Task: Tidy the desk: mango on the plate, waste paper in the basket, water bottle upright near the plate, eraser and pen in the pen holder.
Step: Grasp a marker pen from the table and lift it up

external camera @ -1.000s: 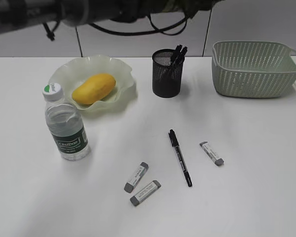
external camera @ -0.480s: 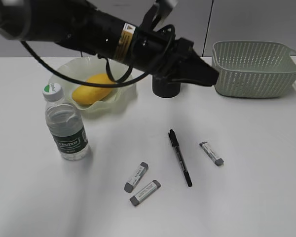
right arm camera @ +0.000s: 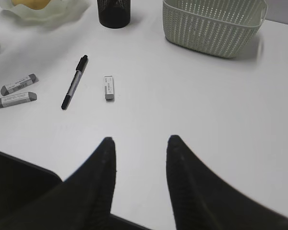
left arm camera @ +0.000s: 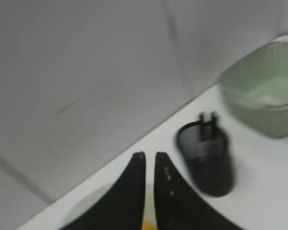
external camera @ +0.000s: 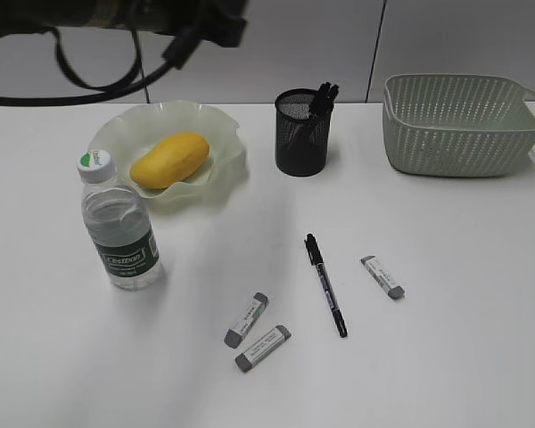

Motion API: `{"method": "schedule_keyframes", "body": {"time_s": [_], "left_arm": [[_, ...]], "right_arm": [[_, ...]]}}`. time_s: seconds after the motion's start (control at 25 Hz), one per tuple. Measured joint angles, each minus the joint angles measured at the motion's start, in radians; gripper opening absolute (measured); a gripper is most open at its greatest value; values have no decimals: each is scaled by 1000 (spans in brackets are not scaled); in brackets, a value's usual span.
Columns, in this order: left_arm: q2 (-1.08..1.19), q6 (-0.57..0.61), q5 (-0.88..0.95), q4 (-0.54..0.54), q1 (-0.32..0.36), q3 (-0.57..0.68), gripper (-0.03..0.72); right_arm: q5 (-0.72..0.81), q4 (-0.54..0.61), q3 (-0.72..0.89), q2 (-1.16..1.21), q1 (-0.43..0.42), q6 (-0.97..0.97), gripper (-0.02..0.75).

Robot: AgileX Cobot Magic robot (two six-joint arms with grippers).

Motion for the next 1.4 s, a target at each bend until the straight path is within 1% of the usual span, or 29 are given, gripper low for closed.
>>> {"method": "schedule_keyframes", "body": {"time_s": [0.08, 0.12, 0.2, 0.28, 0.36, 0.4, 0.44, 0.52, 0.64, 0.76, 0.8, 0.88, 0.92, 0.96, 1.04, 1.12, 1.2, 1.28, 1.4], "left_arm": [[-61, 84, 203, -9, 2, 80, 41], [-84, 168, 272, -57, 2, 120, 41], [-135, 404, 439, -294, 2, 168, 41], [-176, 697, 601, -648, 8, 180, 41], [-245, 901, 706, -947, 22, 194, 41], [-287, 983, 722, -1078, 24, 208, 41], [-350, 1039, 725, -1181, 24, 229, 42], [-498, 1091, 723, -1301, 23, 285, 43], [-787, 1117, 765, -1378, 22, 404, 52], [-1067, 1186, 873, -1447, 22, 491, 93], [-1147, 1212, 913, -1477, 22, 510, 125], [-1277, 1247, 1014, -1529, 22, 526, 212], [-1335, 1254, 1060, -1542, 22, 526, 274], [-1378, 1259, 1094, -1549, 22, 526, 338], [-1456, 1262, 1162, -1555, 22, 526, 442], [-1501, 1263, 1213, -1560, 22, 529, 515], [-1526, 1266, 1254, -1560, 22, 539, 545], [-1532, 1292, 1263, -1560, 22, 568, 557], [-1532, 1321, 1226, -1558, 22, 608, 561]], "right_arm": [[0, 0, 0, 0, 0, 0, 295], [0, 0, 0, 0, 0, 0, 295], [0, 0, 0, 0, 0, 0, 295], [0, 0, 0, 0, 0, 0, 295], [0, 0, 0, 0, 0, 0, 295], [0, 0, 0, 0, 0, 0, 295], [0, 0, 0, 0, 0, 0, 295], [0, 0, 0, 0, 0, 0, 295], [0, 0, 0, 0, 0, 0, 295], [0, -1, 0, 0, 0, 0, 295], [0, -1, 0, 0, 0, 0, 295], [0, -1, 0, 0, 0, 0, 295], [0, -1, 0, 0, 0, 0, 295], [0, -1, 0, 0, 0, 0, 295], [0, -1, 0, 0, 0, 0, 295], [0, -1, 0, 0, 0, 0, 295], [0, -1, 0, 0, 0, 0, 294], [0, -1, 0, 0, 0, 0, 295], [0, 0, 0, 0, 0, 0, 295]]}}
